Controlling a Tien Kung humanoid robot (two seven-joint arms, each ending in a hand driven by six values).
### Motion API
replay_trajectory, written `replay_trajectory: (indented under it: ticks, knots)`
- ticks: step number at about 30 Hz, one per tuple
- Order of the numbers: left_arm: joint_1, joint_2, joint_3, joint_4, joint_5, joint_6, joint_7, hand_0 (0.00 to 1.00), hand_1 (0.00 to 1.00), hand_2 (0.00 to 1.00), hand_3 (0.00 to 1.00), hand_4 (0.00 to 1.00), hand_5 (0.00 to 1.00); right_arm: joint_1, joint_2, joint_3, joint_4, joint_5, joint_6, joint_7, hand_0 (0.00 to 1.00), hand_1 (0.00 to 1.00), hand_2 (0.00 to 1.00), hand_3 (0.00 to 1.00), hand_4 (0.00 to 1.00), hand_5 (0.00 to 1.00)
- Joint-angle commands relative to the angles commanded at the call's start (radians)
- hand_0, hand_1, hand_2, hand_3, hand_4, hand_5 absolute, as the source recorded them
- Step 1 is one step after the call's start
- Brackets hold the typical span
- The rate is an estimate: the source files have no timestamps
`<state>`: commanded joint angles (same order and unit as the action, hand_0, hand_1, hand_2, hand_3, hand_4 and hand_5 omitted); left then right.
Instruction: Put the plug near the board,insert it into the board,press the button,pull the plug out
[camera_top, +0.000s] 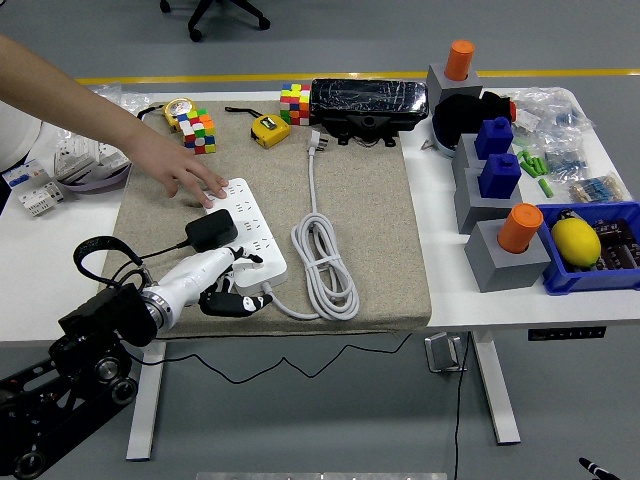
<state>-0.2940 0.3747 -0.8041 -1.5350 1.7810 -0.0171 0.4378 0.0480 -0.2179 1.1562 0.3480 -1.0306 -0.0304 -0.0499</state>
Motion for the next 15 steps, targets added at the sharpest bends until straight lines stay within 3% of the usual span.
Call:
replay_trajectory:
  ticks: [15]
  knots:
    - [-0.017, -0.005, 0.014, 0.045, -0.016, -0.015, 0.011, 0.076, 0.068, 0.129, 0.835, 0.831, 0.545, -0.001, 0.000, -0.001, -0.001, 0.000, 0.000, 0.000, 0.650, 0.645, 0.635, 0.560, 0.981, 0.548]
